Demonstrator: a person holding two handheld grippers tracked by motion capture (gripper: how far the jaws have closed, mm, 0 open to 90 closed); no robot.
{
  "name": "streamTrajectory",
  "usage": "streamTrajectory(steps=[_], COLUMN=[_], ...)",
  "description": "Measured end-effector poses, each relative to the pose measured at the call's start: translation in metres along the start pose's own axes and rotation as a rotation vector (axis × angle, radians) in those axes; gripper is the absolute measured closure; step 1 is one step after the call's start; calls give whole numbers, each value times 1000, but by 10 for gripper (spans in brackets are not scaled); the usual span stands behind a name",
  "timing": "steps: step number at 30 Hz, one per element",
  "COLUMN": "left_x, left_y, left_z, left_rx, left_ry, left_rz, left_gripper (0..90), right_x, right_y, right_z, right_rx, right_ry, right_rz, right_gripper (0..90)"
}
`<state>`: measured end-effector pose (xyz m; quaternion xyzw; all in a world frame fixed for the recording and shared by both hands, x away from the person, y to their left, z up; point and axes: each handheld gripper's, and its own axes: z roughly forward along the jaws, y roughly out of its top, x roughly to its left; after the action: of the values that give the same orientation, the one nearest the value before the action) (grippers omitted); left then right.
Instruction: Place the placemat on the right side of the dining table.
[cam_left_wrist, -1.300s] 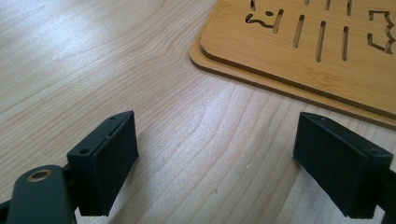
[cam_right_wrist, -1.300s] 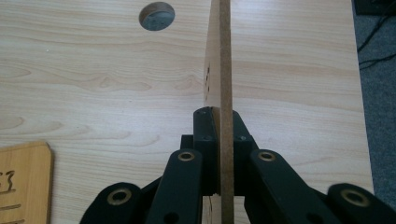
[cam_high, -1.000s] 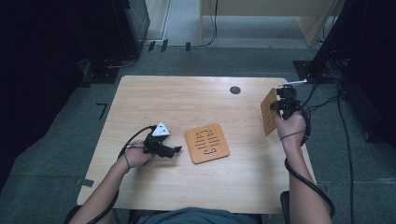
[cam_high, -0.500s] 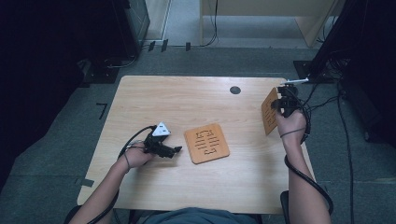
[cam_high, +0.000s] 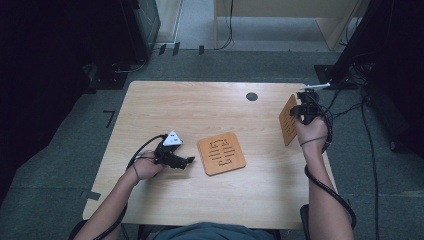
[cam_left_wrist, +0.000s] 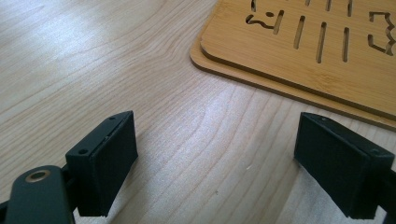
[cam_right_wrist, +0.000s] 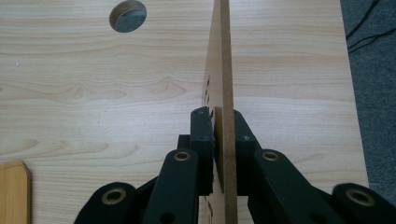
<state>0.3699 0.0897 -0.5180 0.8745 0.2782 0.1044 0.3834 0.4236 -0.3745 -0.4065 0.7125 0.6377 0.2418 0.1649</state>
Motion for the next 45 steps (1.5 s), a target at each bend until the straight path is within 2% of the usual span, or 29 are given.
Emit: streamTrajectory(steps=[7,14,21,24,35,39,45], left_x=[0,0,0,0,0,0,0], left_y=[0,0,0,0,0,0,0], left_z=[0,0,0,0,0,0,0], left_rx=[-1,0,0,-1,0,-1,0], left_ry=[0,0,-1,0,-1,0,-1], left_rz=[1,0,-2,-1,-1,-1,-2], left_gripper=[123,123,123,123,123,123,123], right_x=[-4,-16,-25,-30,-37,-40,-42], right_y=[1,0,-1,-3,-5,-7,-8], right_z=[-7,-9,-8,-6,-1,7,10], right_rx=[-8,1,13,21,38,63,68], right_ry=[-4,-4,-17,-16,-5,27,27], right_rz=[-3,25,26,27,48,70,69], right_gripper=[838,816,771,734,696,660,632])
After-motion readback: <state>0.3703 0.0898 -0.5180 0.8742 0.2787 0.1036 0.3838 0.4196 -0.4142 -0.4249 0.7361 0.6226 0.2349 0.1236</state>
